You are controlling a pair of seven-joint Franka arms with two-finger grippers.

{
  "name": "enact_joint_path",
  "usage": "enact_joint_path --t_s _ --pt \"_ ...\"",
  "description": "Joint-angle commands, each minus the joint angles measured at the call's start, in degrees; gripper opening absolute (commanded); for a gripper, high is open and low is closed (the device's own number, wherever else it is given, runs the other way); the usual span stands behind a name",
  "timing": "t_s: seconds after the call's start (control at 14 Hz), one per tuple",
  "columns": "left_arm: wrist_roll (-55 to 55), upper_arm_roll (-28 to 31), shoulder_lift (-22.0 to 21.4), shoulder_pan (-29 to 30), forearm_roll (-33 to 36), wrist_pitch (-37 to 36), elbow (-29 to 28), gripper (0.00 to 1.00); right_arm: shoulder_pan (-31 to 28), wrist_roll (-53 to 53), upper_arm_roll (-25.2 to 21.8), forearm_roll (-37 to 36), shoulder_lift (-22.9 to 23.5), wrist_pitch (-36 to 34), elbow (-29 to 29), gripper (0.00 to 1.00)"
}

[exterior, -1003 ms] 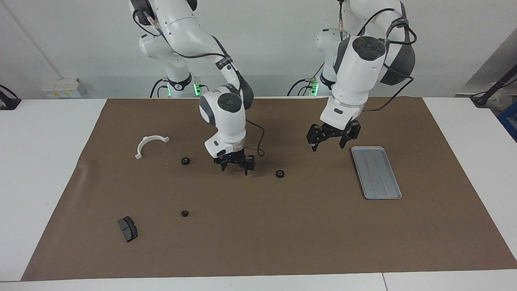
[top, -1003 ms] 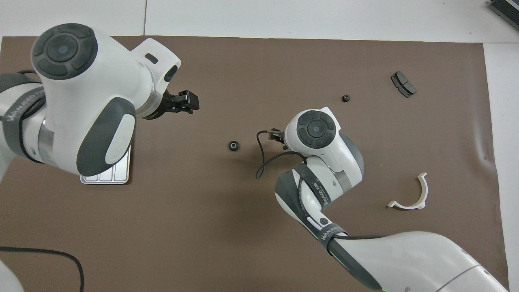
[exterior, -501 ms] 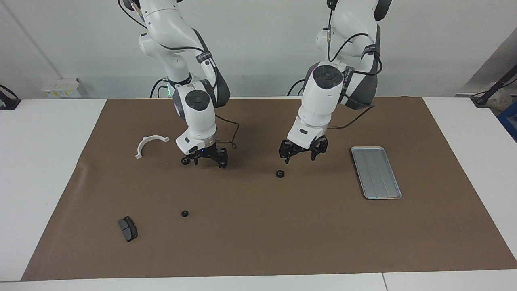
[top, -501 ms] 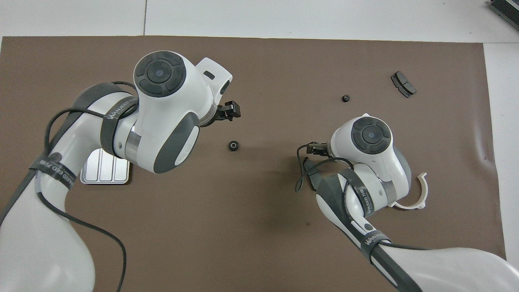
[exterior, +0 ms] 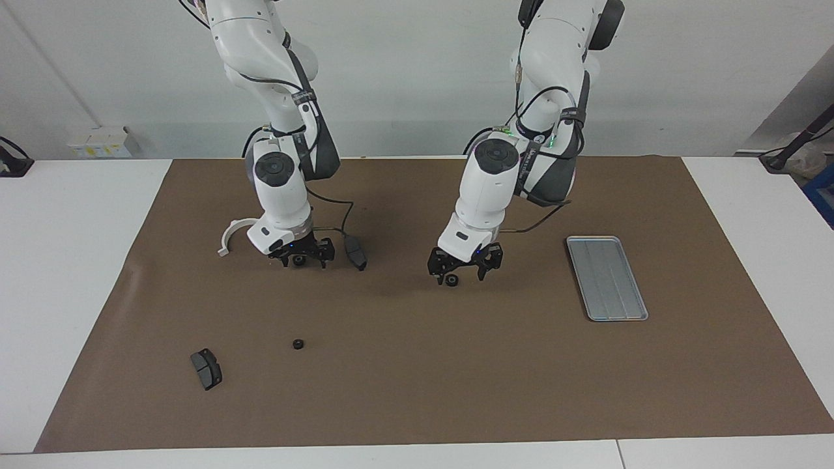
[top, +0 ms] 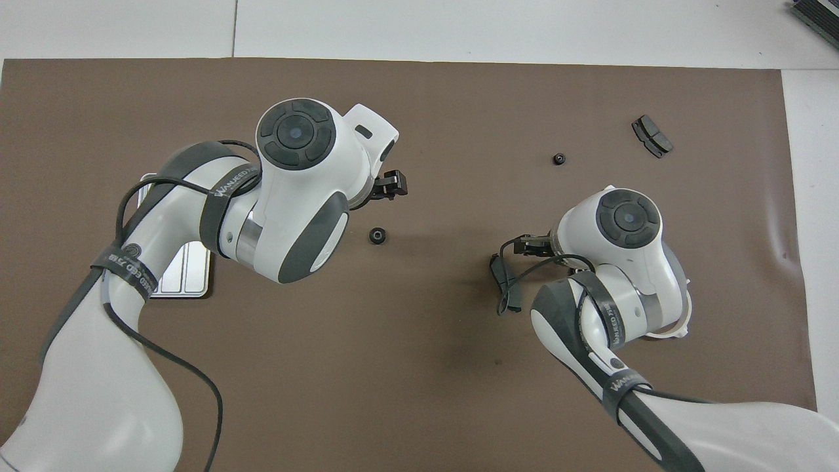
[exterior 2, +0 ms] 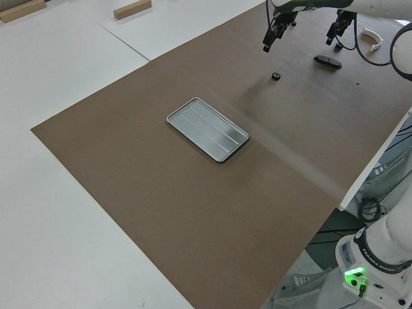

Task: Pick bearing gear from pile to tray
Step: 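Grasp the bearing with the left gripper while the right gripper withdraws, then place the bearing in the metal tray with the left gripper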

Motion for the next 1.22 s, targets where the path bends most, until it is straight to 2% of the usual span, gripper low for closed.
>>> enact_joint_path --t_s 0.0,0.29,0.43,0.5,0.64,0.86,0.93,1.15 --pt "-0.67 0.47 0.03 -0.34 1.75 2.16 -2.63 1.00 -1.69 -2.41 0.84 1.25 -2.61 3.65 -4.81 1.00" --pt "-0.76 0.47 0.47 -1.83 2.89 2.69 -6.94 1.00 -2.04 -2.94 0.84 1.33 -3.31 3.04 -5.87 0.95" --pt "-0.93 0.38 0.38 -2.01 2.89 5.41 -8.79 1.00 -2.04 -3.29 0.84 2.21 -3.58 2.86 -6.40 0.89" --pt "-0.93 0.38 0.38 -2.01 2.89 5.86 -8.97 0.99 -2.04 -4.77 0.84 2.39 -3.58 2.43 -6.40 0.75" --pt "-0.93 0.38 0.38 -2.10 2.89 5.86 -9.76 0.81 -2.31 -7.50 0.84 2.39 -3.58 1.98 -6.31 0.53" --pt "-0.85 0.29 0.20 -2.10 2.89 5.86 -10.73 0.65 -3.01 -7.68 0.92 3.17 -3.49 1.72 -6.05 0.10" --pt "-0.85 0.29 0.20 -2.10 2.89 5.86 -10.73 0.61 -2.84 -7.68 0.92 5.36 -3.41 1.72 -5.78 0.00" --pt "-0.93 0.29 0.29 -2.45 2.89 5.95 -10.73 0.50 -2.31 -7.51 0.84 7.84 -2.62 1.63 -3.33 0.00"
